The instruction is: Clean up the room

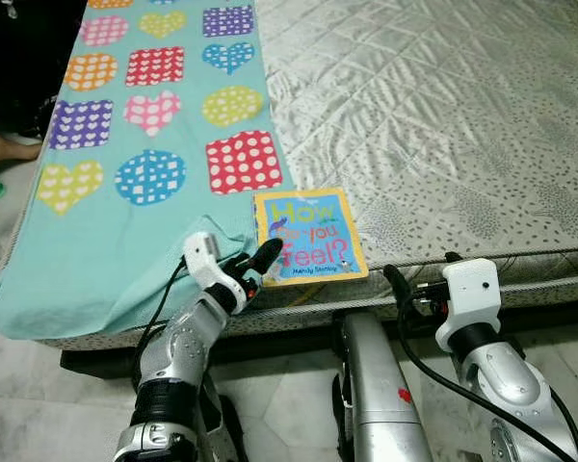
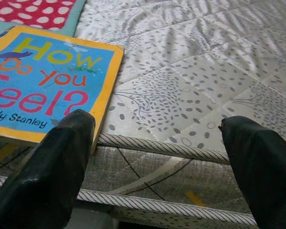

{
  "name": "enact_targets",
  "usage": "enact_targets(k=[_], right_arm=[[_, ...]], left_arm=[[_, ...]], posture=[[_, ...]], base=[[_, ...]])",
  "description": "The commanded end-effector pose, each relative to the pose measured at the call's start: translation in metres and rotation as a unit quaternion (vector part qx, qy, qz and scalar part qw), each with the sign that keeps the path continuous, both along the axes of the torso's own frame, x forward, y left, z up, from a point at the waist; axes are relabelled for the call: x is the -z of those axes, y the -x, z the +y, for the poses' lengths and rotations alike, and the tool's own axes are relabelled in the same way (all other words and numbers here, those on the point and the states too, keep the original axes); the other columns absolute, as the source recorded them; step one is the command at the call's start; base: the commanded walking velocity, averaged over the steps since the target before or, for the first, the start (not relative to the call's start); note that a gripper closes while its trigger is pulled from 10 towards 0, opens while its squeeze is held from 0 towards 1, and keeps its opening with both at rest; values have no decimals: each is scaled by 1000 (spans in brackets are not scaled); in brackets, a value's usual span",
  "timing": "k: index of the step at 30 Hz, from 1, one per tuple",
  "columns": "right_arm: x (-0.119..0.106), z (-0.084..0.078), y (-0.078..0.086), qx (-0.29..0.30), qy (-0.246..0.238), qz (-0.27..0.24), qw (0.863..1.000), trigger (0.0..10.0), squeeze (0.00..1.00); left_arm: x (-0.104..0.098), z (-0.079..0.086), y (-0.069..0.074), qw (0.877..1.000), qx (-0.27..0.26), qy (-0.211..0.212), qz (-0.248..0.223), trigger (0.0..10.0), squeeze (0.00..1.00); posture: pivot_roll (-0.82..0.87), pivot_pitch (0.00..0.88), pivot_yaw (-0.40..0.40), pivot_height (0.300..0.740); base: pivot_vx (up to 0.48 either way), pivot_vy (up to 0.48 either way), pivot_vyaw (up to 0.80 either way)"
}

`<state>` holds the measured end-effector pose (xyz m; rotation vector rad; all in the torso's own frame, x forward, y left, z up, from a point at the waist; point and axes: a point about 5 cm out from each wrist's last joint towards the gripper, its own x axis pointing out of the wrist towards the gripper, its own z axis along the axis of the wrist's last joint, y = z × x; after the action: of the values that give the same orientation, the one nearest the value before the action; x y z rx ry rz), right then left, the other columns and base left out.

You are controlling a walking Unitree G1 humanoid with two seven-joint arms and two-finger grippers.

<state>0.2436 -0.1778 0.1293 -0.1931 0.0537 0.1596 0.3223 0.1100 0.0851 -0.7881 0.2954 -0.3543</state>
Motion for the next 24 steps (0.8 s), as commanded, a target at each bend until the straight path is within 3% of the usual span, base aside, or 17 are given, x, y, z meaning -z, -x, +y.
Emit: enact_targets(k=[1,6,10,24], right_arm=[[1,-1,1,2,2,3,1000,10000,0],[1,0,1,-7,-6,7,1000,10000,0],[1,9,11,-73,-41,28,996,10000,0],[1,10,14,-106,-23,38,993,10000,0]], left_arm=[[7,5,4,1000,-15,-1,17,10000,0],[8,6,3,1000,-13,2,19,10000,0],[7,1,-2,999,13,32,21,10000,0],[-6,-22,-9,988,102,112,20,10000,0]], posture=[[-283,244,49,500],[-282,238,47,500],[-292,238,46,500],[-305,227,49,500]], base=[[0,0,0],[0,0,0],[0,0,0],[0,0,0]])
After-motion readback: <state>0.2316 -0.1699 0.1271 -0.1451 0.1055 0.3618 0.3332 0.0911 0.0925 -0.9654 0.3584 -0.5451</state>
